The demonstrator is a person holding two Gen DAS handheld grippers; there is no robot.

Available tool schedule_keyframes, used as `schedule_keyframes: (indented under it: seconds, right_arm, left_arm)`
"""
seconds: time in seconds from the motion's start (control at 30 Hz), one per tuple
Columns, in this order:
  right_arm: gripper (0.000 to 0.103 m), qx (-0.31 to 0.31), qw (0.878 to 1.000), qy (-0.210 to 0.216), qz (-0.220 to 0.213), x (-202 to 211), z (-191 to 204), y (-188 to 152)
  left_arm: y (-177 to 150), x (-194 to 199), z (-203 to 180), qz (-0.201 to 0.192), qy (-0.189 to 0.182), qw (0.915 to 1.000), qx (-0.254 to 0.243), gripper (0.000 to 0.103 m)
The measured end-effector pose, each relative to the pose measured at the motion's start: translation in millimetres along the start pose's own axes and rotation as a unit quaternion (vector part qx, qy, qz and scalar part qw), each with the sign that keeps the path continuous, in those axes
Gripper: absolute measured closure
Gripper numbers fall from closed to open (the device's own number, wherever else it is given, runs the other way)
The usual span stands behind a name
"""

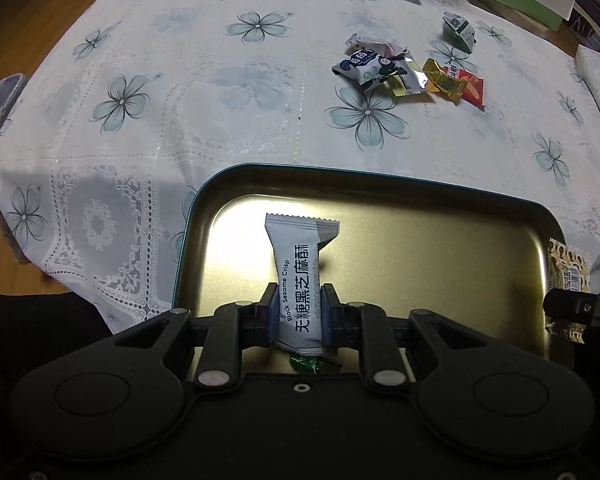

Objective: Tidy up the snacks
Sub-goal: 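Open left tool dropping white bar while right tool releases cracker pack onto tray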

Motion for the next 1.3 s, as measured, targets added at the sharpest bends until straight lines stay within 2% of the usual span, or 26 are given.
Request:
schedule_keyframes:
  seconds: [0.13, 0.3, 0.37, 0.43, 0.5, 0.57, 0.67, 1.07, 1.2, 1.3]
  right_arm:
    - [0.067, 0.015, 1.0, 0.007, -0.007, 1.7, 6.6, -2.0]
    - [0.067, 0.023, 1.0, 0.011, -0.011, 3.6, 10.9, -1.7]
    - [0.066, 0.03, 1.0, 0.005, -0.009, 3.3, 12.7, -2.1]
    - [0.064, 0.038, 0.999, -0.002, -0.008, 2.5, 14.0, -2.5]
    - [0.06, 0.042, 0.999, 0.0, -0.006, 1.6, 15.4, -2.9]
    - [0.05, 0.043, 0.999, -0.001, 0.002, -0.3, 15.3, -3.5]
    - [0.05, 0.037, 0.999, 0.002, 0.009, -2.7, 14.7, -3.8]
    - [0.05, 0.015, 1.0, -0.001, 0.019, -6.1, 8.6, -4.3]
    - [0.05, 0.017, 1.0, -0.002, 0.019, -6.5, 10.5, -5.1]
    - [0.05, 0.019, 1.0, -0.003, 0.014, -5.3, 11.5, -5.5]
  left_arm:
    - [0.8, 4.3, -8.0, -0.018, -0.007, 0.9997, -0.014, 0.075]
    - [1.7, -1.4, -14.7, -0.013, -0.014, 0.9996, -0.019, 0.075]
    - [1.8, -4.0, -16.2, -0.007, -0.021, 0.9996, -0.015, 0.071]
    - [2.0, -5.4, -17.0, -0.004, -0.028, 0.9995, -0.012, 0.064]
    - [2.5, -4.8, -17.0, -0.006, -0.03, 0.9995, -0.011, 0.063]
    - [3.1, -3.4, -17.1, -0.01, -0.032, 0.9994, -0.01, 0.062]
    - [3.5, -3.1, -15.6, -0.012, -0.026, 0.9995, -0.01, 0.057]
    - [0.6, -6.1, -12.3, 0.0, -0.015, 0.9999, -0.006, 0.056]
    - [0.6, -5.1, -11.4, -0.003, -0.005, 0.9999, -0.009, 0.042]
    - [1.9, -2.4, -10.4, -0.008, 0.002, 0.9999, -0.013, 0.042]
Point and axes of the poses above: each gripper's, at about its wrist camera, not at the fingertips, and x roughly against the way its jaws point, z to its left, y to its top, the point moved 8 cm from there along -x, roughly the way its jaws point, and after that the axes turned 2 degrees about -y, right-handed, at the moved point
